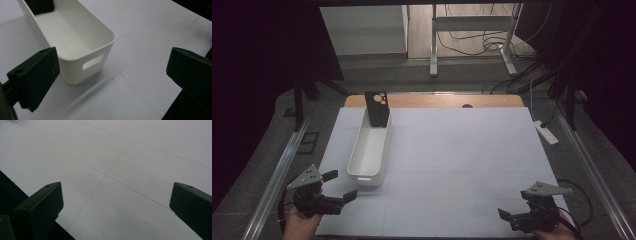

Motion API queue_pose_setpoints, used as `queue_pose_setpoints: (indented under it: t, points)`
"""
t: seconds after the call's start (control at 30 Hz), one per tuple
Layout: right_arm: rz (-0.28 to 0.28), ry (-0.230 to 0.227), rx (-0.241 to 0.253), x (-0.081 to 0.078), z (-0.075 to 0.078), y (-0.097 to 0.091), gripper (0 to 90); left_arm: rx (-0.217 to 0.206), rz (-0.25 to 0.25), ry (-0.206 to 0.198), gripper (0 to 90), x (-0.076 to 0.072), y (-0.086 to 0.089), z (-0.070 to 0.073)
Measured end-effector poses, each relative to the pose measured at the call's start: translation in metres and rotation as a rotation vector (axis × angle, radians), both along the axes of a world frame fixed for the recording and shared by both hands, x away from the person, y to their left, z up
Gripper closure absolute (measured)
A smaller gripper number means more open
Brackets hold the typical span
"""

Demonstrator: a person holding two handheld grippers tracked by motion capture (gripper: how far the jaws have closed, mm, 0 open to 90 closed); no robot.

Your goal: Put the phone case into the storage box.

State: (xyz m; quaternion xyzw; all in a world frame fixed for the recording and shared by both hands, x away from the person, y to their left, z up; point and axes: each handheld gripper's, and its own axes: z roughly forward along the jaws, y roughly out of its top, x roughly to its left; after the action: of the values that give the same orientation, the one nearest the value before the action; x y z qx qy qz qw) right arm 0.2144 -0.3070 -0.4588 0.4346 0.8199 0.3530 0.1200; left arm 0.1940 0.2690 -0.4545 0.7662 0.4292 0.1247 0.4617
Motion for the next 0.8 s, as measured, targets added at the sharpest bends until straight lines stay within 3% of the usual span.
queue_pose_setpoints:
  t: [0.37,0.8]
  points:
    - [0.001,0.000,0.001,0.000,0.000,0.000,0.0,0.033,0.026,0.008,0.0,-0.012,0.000,-0.006]
    - [0.003,0.000,-0.002,0.000,0.000,0.000,0.0,0.062,0.041,0.055,0.0,-0.021,-0.002,-0.019]
